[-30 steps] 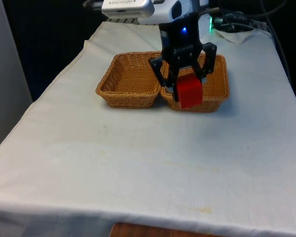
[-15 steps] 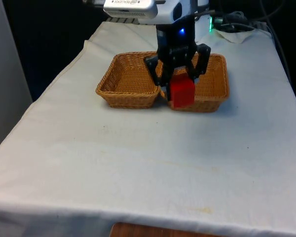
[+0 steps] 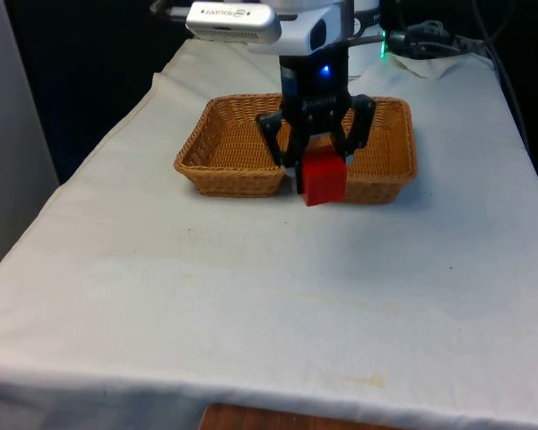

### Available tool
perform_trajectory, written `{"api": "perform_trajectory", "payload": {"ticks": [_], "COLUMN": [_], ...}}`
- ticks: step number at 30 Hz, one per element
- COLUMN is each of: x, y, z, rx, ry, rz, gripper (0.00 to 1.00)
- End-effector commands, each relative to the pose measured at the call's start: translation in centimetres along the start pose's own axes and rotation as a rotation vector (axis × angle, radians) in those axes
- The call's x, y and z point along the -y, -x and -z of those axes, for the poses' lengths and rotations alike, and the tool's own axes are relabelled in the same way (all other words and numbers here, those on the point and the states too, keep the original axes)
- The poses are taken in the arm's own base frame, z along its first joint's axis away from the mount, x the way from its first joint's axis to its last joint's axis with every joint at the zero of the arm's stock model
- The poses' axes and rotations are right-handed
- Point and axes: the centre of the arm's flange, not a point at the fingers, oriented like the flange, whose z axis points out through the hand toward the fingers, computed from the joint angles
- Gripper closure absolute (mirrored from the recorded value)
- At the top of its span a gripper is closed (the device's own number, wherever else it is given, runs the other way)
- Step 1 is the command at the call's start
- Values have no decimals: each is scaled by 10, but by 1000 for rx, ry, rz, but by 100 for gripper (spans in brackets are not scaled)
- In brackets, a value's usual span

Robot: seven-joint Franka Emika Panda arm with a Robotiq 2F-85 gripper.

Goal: Pick up the red cube and place it into the right basket.

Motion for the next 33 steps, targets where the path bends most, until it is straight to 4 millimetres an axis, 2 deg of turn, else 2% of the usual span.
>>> {"api": "perform_trajectory", "payload": {"ticks": [1, 15, 33], "x": [3, 10, 28], "y": [5, 17, 52], "z": [2, -6, -7], "rx": [-27, -84, -180], "ry": [-1, -53, -100], "rz": [1, -10, -15], "gripper": [98, 98, 98]}}
